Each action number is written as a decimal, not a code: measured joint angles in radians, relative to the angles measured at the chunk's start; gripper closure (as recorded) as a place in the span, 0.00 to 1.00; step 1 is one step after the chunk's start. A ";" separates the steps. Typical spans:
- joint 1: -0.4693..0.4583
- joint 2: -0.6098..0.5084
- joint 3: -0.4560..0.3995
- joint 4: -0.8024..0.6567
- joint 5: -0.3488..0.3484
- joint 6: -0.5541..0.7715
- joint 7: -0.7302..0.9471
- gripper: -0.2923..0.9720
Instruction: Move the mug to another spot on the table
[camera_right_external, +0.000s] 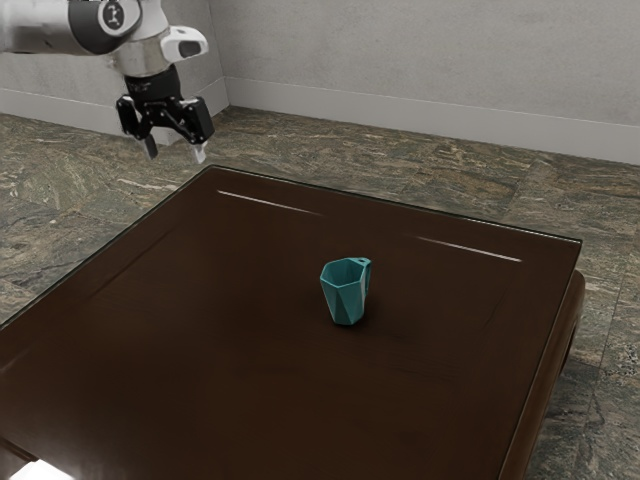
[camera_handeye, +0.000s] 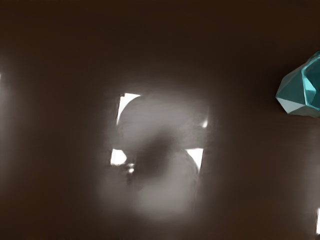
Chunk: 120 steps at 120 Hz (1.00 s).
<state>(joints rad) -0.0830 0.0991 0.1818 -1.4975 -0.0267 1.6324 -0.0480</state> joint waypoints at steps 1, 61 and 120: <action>-0.001 0.001 -0.001 0.000 0.000 0.000 0.000 0.24; 0.009 0.462 -0.219 0.389 -0.001 0.071 -0.040 0.25; -0.014 0.755 -0.323 0.571 0.007 0.282 -0.069 0.24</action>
<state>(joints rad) -0.0970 0.8541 -0.1408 -0.9265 -0.0201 1.9146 -0.1172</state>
